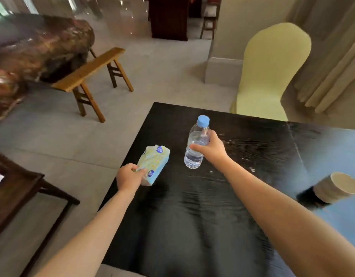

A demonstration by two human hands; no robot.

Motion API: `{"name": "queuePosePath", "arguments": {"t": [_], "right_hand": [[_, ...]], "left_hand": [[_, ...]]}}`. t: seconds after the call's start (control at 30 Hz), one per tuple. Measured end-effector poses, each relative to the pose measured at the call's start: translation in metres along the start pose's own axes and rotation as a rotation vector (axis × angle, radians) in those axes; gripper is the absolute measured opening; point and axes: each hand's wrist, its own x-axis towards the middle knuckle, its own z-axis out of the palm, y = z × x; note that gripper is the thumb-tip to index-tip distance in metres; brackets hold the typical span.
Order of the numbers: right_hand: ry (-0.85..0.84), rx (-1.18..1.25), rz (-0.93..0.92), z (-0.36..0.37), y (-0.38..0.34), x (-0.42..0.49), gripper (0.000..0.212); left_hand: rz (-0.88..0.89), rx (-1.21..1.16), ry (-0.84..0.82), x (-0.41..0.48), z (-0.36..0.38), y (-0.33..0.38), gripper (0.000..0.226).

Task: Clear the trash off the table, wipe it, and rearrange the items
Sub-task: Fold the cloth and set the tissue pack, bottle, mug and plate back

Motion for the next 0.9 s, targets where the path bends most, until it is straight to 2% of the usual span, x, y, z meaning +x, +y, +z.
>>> {"name": "queuePosePath", "arguments": {"t": [0.17, 0.37, 0.9], "right_hand": [[-0.062, -0.006, 0.054, 0.068, -0.005, 0.028, 0.070], [-0.082, -0.015, 0.083, 0.115, 0.002, 0.050, 0.069], [0.013, -0.039, 0.111, 0.136, 0.021, 0.088, 0.069]], "left_hand": [[-0.115, 0.027, 0.078, 0.020, -0.019, -0.048, 0.019], [-0.134, 0.039, 0.076, 0.043, -0.010, -0.078, 0.020], [-0.035, 0.132, 0.094, 0.084, 0.038, -0.081, 0.021]]}}
